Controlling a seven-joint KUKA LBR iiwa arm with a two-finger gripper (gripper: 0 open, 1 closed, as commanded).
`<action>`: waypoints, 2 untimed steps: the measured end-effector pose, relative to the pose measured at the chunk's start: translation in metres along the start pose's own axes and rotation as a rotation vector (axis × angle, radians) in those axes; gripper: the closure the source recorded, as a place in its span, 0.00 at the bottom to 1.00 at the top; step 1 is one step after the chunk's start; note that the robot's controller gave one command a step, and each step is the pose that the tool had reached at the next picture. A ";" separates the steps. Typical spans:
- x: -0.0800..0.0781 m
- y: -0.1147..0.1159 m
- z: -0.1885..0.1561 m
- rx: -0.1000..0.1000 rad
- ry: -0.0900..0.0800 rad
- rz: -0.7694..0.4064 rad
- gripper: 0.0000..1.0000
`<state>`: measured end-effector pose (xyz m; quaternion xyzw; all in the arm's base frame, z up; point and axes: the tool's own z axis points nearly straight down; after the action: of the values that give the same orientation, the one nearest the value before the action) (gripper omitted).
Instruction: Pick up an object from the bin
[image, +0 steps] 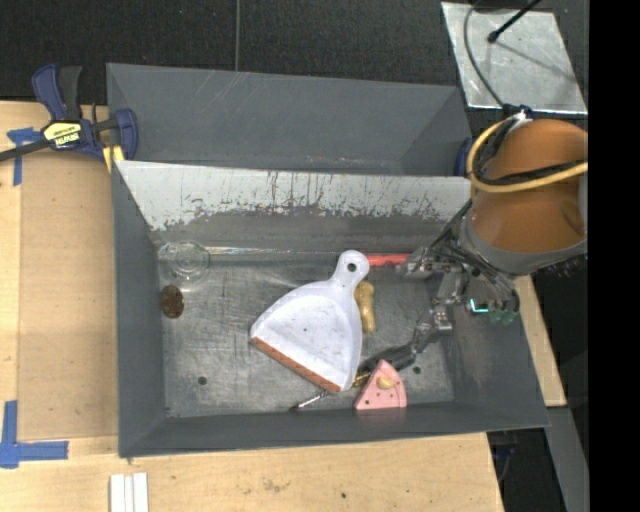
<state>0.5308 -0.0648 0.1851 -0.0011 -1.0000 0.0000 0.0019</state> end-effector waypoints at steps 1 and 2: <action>-0.002 0.000 -0.003 0.001 -0.007 -0.002 0.00; 0.018 -0.027 0.031 0.001 -0.015 -0.060 0.00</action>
Offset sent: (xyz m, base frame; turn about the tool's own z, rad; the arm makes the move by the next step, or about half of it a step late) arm -0.0482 -0.0640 -0.0756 -0.1081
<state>0.5121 -0.0913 0.1543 0.0290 -0.9996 0.0002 -0.0058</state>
